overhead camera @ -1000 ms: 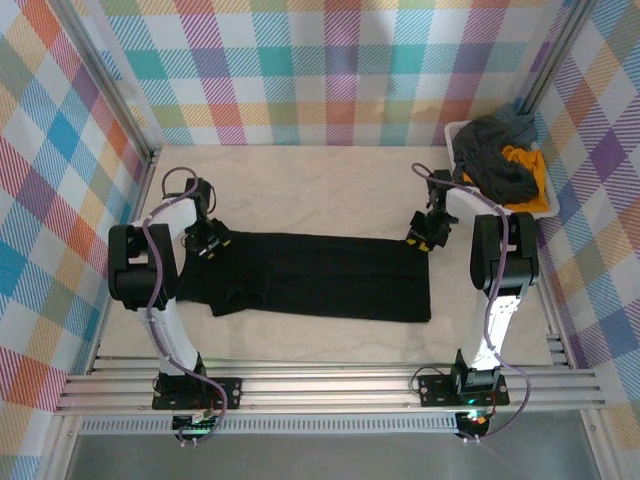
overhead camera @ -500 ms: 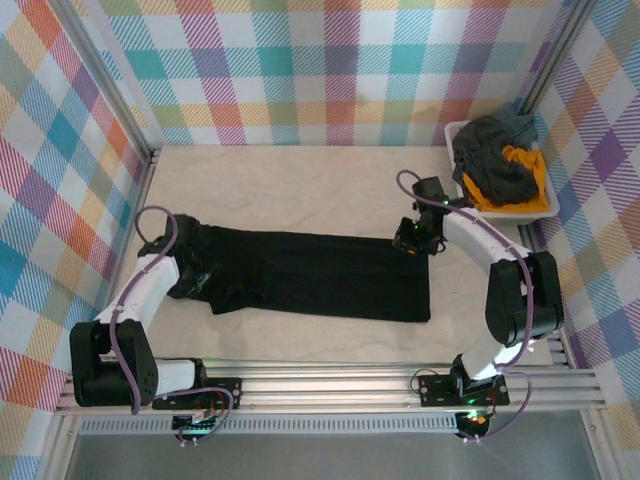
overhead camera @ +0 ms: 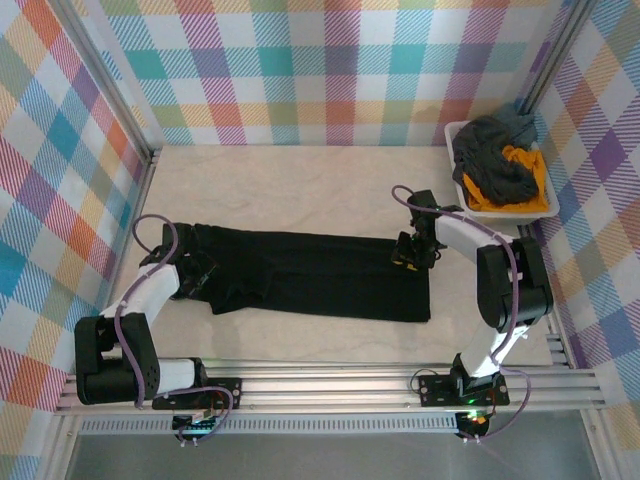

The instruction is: Fold and stack the t-shirts

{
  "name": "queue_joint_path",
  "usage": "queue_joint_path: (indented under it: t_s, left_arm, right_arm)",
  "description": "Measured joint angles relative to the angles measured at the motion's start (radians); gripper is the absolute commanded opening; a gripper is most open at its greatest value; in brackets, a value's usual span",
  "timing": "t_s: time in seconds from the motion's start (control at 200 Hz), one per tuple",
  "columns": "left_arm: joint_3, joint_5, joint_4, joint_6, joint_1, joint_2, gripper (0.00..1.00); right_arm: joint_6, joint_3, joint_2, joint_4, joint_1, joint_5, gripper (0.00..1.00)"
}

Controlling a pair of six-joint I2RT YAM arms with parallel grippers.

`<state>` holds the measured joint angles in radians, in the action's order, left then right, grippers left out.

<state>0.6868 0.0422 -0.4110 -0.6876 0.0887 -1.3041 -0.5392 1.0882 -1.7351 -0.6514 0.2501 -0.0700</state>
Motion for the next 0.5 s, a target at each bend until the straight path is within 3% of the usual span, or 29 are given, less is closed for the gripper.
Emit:
queue_joint_path:
  t_s: [0.255,0.5]
  left_arm:
    - [-0.035,-0.002,0.027,0.000,0.000,-0.021,0.38]
    - [-0.063,0.003,0.066,-0.004,0.000,-0.025,0.05]
  right_arm:
    - [-0.003,0.000,-0.007,0.000,0.000,0.006,0.30]
    - [-0.008,0.001,-0.016,0.000,0.000,0.006,0.30]
